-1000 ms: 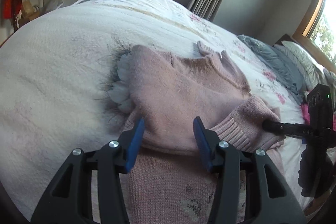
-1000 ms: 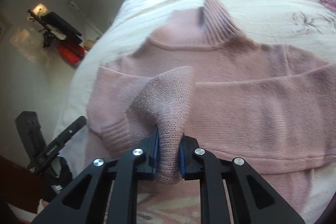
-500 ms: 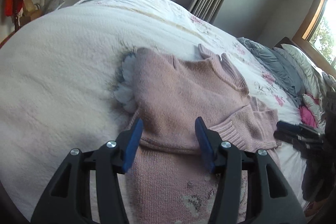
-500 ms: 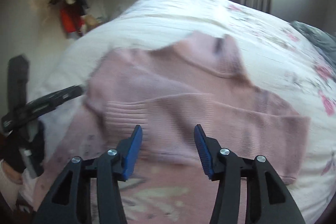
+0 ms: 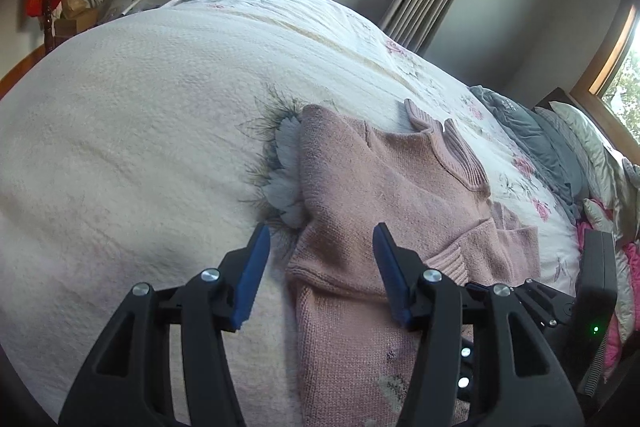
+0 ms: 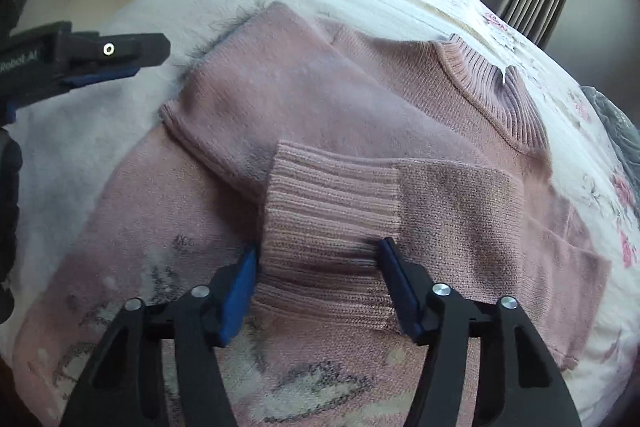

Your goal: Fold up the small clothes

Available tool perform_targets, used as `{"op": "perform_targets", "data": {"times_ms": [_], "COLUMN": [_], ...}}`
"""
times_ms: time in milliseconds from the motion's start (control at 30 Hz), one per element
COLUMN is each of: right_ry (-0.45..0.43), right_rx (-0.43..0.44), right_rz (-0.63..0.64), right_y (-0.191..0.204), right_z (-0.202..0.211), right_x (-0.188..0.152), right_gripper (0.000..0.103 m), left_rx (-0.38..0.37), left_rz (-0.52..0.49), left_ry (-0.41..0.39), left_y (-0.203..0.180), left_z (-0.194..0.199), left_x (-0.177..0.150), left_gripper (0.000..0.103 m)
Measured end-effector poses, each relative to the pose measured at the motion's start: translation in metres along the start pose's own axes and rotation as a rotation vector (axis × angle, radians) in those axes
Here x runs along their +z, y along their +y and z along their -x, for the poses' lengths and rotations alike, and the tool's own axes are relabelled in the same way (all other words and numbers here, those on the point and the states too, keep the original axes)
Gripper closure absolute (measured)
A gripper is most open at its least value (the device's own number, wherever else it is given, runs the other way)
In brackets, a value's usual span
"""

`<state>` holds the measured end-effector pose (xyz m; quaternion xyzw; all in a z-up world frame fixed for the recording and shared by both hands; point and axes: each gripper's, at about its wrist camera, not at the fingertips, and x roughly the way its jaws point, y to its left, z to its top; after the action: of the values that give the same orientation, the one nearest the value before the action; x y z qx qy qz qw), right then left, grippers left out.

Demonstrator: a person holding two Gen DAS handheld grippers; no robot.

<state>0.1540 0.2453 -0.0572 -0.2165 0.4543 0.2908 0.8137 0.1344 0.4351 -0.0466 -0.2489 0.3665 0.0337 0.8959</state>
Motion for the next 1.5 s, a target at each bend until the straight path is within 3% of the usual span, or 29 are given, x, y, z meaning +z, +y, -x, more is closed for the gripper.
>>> {"op": "perform_targets", "data": {"times_ms": [67, 133, 167, 333, 567, 733, 767, 833, 900, 933, 967, 1033, 1100, 1200, 1233, 1300, 1367, 1433, 1500], "right_ry": [-0.007, -0.007, -0.022, -0.082, -0.137, -0.128, -0.13, -0.151, -0.152, -0.148, -0.149, -0.154, -0.143, -0.089, -0.069, -0.049, -0.036, -0.04, -0.066], "right_rx": [0.04, 0.134, 0.169, 0.211, 0.121, 0.094, 0.127, 0.249, 0.29, 0.316, 0.335, 0.391, 0.429, 0.381, 0.371, 0.397, 0.449, 0.467, 0.439], "right_rz": [-0.021, -0.074, -0.118, -0.216, -0.346, -0.454, -0.47, -0.495, -0.495, -0.482, -0.468, -0.429, -0.41, -0.384, -0.389, -0.402, -0.424, -0.429, -0.422], "right_y": [-0.01, -0.026, -0.034, -0.082, -0.164, -0.211, -0.216, -0.217, -0.209, -0.2, -0.192, -0.171, -0.154, -0.134, -0.13, -0.129, -0.132, -0.137, -0.144], "right_z": [0.007, 0.014, 0.019, 0.049, 0.082, 0.085, 0.085, 0.08, 0.075, 0.072, 0.07, 0.066, 0.06, 0.044, 0.037, 0.027, 0.018, 0.019, 0.027], "right_x": [0.0, 0.0, 0.0, -0.01, -0.037, -0.06, -0.064, -0.068, -0.067, -0.065, -0.062, -0.055, -0.047, -0.035, -0.032, -0.03, -0.033, -0.039, -0.044], "right_gripper": [0.07, 0.087, 0.091, 0.093, 0.094, 0.094, 0.094, 0.088, 0.069, 0.044, 0.032, 0.031, 0.02, 0.017, 0.02, 0.045, 0.084, 0.095, 0.095], "left_rx": [-0.005, -0.012, -0.021, -0.042, -0.071, -0.079, -0.078, -0.074, -0.073, -0.072, -0.07, -0.059, -0.051, -0.065, -0.068, -0.071, -0.071, -0.073, -0.08], "left_rz": [-0.011, -0.025, -0.035, -0.089, -0.145, -0.181, -0.184, -0.174, -0.153, -0.142, -0.133, -0.128, -0.129, -0.121, -0.117, -0.112, -0.116, -0.123, -0.118], "left_ry": [0.0, -0.001, -0.001, -0.006, -0.003, 0.006, 0.012, 0.026, 0.043, 0.051, 0.062, 0.077, 0.093, 0.104, 0.105, 0.108, 0.109, 0.108, 0.106], "left_y": [-0.004, -0.011, -0.016, -0.042, -0.069, -0.081, -0.082, -0.081, -0.077, -0.075, -0.072, -0.068, -0.063, -0.058, -0.057, -0.056, -0.055, -0.056, -0.055], "left_z": [-0.001, -0.003, -0.004, -0.01, -0.019, -0.029, -0.032, -0.039, -0.046, -0.049, -0.053, -0.059, -0.065, -0.069, -0.069, -0.071, -0.072, -0.072, -0.072], "left_x": [-0.001, -0.002, -0.002, -0.004, -0.007, -0.01, -0.011, -0.013, -0.015, -0.016, -0.017, -0.018, -0.02, -0.021, -0.021, -0.021, -0.022, -0.023, -0.023], "left_gripper": [0.049, 0.049, 0.049, 0.047, 0.047, 0.045, 0.045, 0.045, 0.045, 0.045, 0.045, 0.045, 0.045, 0.045, 0.045, 0.045, 0.045, 0.044, 0.044]}}
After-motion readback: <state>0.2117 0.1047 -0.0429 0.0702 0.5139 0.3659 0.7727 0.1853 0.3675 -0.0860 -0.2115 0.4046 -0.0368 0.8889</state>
